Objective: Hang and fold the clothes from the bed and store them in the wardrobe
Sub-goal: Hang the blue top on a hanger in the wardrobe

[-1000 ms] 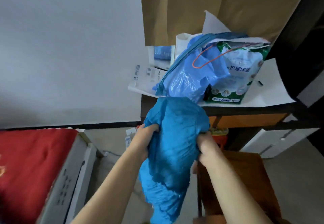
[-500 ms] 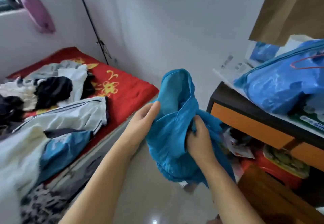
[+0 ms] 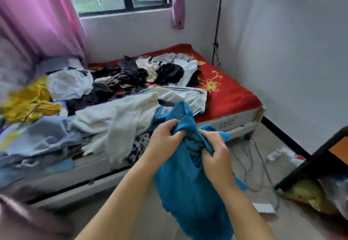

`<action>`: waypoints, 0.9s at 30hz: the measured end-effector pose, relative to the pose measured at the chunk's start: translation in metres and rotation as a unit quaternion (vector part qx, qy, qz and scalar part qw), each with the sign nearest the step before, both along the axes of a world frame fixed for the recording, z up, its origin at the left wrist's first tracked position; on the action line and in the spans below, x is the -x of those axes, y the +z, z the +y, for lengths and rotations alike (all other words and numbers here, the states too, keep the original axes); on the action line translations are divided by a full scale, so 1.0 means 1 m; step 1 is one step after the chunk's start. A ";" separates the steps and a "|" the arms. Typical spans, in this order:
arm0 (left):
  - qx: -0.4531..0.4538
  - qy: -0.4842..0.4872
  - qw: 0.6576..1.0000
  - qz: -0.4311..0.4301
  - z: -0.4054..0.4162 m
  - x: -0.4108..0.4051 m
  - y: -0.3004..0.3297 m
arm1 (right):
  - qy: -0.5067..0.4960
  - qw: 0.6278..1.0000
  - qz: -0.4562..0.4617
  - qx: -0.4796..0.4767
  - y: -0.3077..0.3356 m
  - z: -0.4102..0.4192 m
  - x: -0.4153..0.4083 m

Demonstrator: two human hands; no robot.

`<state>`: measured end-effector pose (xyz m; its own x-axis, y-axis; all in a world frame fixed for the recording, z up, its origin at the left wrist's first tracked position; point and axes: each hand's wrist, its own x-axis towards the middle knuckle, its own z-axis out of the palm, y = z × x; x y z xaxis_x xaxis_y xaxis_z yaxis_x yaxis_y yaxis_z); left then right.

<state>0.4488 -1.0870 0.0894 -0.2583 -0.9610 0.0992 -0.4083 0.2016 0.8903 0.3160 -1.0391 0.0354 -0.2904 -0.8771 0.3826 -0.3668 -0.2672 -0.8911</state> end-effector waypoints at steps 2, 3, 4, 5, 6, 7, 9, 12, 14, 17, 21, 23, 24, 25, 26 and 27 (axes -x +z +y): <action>-0.030 0.101 0.988 0.110 0.007 -0.042 0.002 | 0.002 0.999 -0.034 -0.036 -0.003 0.001 -0.024; -0.053 0.151 0.970 0.182 0.010 -0.065 0.007 | 0.001 0.997 -0.051 -0.063 -0.004 0.000 -0.036; -0.071 0.190 0.947 0.248 0.014 -0.089 0.013 | 0.005 0.994 -0.062 -0.089 -0.005 -0.001 -0.048; -0.084 0.207 0.926 0.305 0.017 -0.112 0.019 | 0.013 0.992 -0.069 -0.109 -0.005 -0.003 -0.060; -0.094 0.201 0.911 0.347 0.021 -0.130 0.024 | 0.018 0.990 -0.073 -0.122 -0.006 -0.005 -0.067; -0.096 0.183 0.904 0.374 0.027 -0.144 0.028 | 0.024 0.988 -0.075 -0.131 -0.006 -0.007 -0.073; -0.081 0.155 0.904 0.389 0.044 -0.169 0.030 | 0.057 0.984 -0.065 -0.153 -0.006 -0.008 -0.090; -0.059 0.153 0.905 0.393 0.068 -0.193 0.024 | 0.148 0.960 0.003 -0.236 -0.008 -0.011 -0.111; -0.052 0.177 0.890 0.417 0.079 -0.205 0.024 | 0.225 0.908 0.122 -0.333 -0.012 -0.017 -0.118; -0.041 0.253 0.851 0.458 0.099 -0.223 0.031 | 0.302 0.780 0.392 -0.383 -0.016 -0.031 -0.130; 0.005 0.334 0.832 0.443 0.148 -0.247 0.041 | 0.409 0.771 0.388 -0.296 -0.013 -0.032 -0.186; 0.018 0.393 0.807 0.441 0.180 -0.253 0.042 | 0.506 0.706 0.396 -0.297 -0.012 -0.017 -0.222; 0.028 0.424 0.794 0.435 0.198 -0.255 0.042 | 0.547 0.662 0.416 -0.299 -0.015 -0.006 -0.239; 0.051 0.452 0.784 0.423 0.217 -0.257 0.041 | 0.576 0.625 0.437 -0.294 -0.021 0.005 -0.255; 0.070 0.475 0.775 0.410 0.234 -0.257 0.042 | 0.587 0.607 0.452 -0.289 -0.026 0.015 -0.266; 0.092 0.498 0.765 0.399 0.252 -0.259 0.043 | 0.590 0.603 0.454 -0.285 -0.030 0.023 -0.276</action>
<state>0.7073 -0.8351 0.1320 0.8051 -0.5931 0.0010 0.2169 0.2960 0.9303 0.5922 -1.0164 0.0058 0.7678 -0.3316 -0.5482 -0.6269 -0.5655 -0.5359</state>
